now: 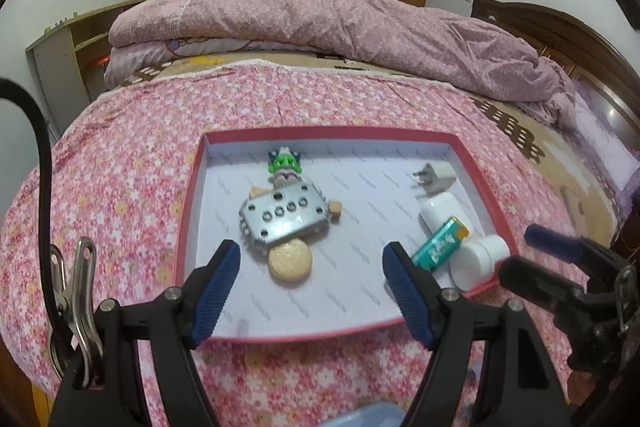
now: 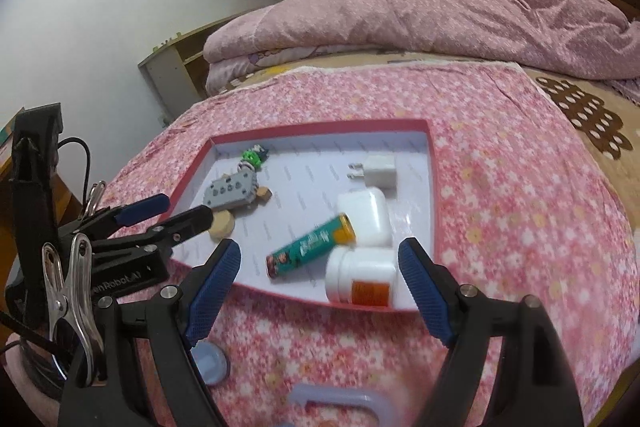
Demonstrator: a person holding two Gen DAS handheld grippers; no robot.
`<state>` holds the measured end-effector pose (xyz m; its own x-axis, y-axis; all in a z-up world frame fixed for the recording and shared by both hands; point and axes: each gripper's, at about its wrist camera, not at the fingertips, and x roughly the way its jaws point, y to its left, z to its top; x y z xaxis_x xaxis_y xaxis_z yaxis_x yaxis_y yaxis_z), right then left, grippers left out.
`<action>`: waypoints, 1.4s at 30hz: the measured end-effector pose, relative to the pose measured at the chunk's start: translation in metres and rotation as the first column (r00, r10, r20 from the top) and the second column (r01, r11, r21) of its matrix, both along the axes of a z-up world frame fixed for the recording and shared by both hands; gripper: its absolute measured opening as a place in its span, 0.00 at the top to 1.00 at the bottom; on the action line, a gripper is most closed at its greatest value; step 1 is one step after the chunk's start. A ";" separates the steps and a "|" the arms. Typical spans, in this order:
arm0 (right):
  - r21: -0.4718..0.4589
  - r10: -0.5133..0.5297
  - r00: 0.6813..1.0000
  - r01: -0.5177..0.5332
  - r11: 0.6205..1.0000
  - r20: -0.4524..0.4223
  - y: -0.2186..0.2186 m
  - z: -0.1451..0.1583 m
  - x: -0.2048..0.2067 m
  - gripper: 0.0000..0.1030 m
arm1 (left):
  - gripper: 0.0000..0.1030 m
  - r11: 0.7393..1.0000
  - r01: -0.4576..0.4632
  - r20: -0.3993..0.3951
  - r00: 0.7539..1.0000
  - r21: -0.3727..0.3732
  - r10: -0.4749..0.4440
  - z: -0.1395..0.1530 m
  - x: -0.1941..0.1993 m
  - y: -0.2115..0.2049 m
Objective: Organize rigid objects
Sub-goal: 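Move left gripper to light-blue tape dispenser and grasp it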
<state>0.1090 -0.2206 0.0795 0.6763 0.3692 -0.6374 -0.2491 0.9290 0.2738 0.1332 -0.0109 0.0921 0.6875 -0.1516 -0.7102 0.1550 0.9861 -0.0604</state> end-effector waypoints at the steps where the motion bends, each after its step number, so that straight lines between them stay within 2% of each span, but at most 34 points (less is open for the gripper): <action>1: -0.002 -0.006 1.000 0.006 1.000 -0.006 -0.002 -0.002 -0.003 0.19 | 0.25 1.000 -0.001 -0.009 1.000 0.001 0.001 0.000 -0.003 0.000; 6: -0.016 -0.033 0.999 0.033 0.999 -0.037 -0.013 -0.010 -0.021 0.19 | 0.25 1.000 0.012 -0.027 1.000 0.020 -0.012 -0.004 -0.024 -0.004; 9: -0.026 -0.038 0.998 0.037 0.999 -0.052 -0.018 -0.015 -0.033 0.19 | 0.25 0.999 -0.015 -0.045 0.999 0.052 0.017 -0.008 -0.037 -0.006; 14: -0.037 -0.053 0.996 0.050 0.998 -0.070 -0.023 -0.024 -0.051 0.19 | 0.25 0.999 -0.028 -0.081 0.996 0.027 0.030 -0.018 -0.056 -0.004; 20: -0.025 -0.048 0.996 0.046 0.999 -0.072 -0.025 -0.033 -0.072 0.19 | 0.25 0.998 -0.058 -0.145 0.988 0.017 0.060 -0.042 -0.073 0.001; 24: -0.056 -0.061 0.995 0.057 0.997 -0.078 -0.027 -0.042 -0.084 0.19 | 0.16 1.000 -0.021 -0.177 0.984 -0.006 0.020 -0.054 -0.085 -0.002; 29: -0.072 -0.083 0.993 0.077 0.994 -0.088 -0.033 -0.051 -0.095 0.19 | 0.15 0.999 0.015 -0.172 0.985 0.028 -0.010 -0.065 -0.093 -0.016; 34: -0.065 -0.086 0.991 0.080 0.995 -0.098 -0.037 -0.058 -0.097 0.19 | 0.13 0.998 0.010 -0.152 0.988 0.057 -0.001 -0.072 -0.093 -0.024; 40: -0.053 -0.087 0.988 0.081 0.995 -0.124 -0.036 -0.067 -0.093 0.19 | 0.12 0.999 -0.016 -0.133 0.991 0.049 0.023 -0.075 -0.090 -0.026; 42: -0.055 -0.087 0.988 0.080 0.995 -0.127 -0.034 -0.070 -0.093 0.19 | 0.12 0.997 -0.012 -0.118 0.993 0.076 0.021 -0.077 -0.090 -0.028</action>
<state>0.0160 -0.2550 0.0094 0.6145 0.2803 -0.7374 -0.1357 0.9584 0.2513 0.0434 -0.0393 0.0153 0.5998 -0.0846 -0.7957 0.1351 0.9908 -0.0035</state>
